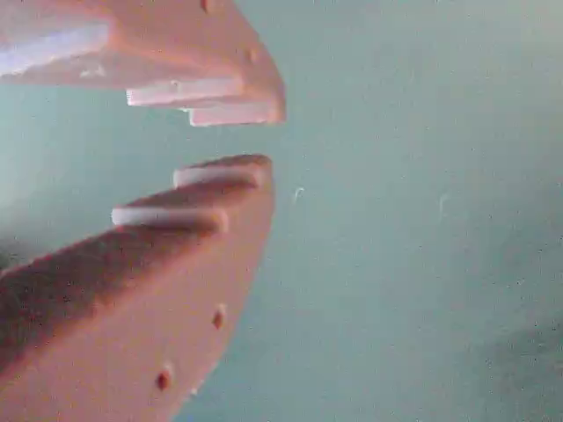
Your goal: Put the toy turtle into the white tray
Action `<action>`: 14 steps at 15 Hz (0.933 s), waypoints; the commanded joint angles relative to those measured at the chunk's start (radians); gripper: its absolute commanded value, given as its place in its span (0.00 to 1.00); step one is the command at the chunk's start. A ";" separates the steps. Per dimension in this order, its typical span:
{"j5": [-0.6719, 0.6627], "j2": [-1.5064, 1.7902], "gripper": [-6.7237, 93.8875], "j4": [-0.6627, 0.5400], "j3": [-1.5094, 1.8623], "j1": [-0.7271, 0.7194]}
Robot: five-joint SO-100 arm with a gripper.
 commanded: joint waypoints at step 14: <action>0.112 -0.884 0.07 0.377 -1.069 0.578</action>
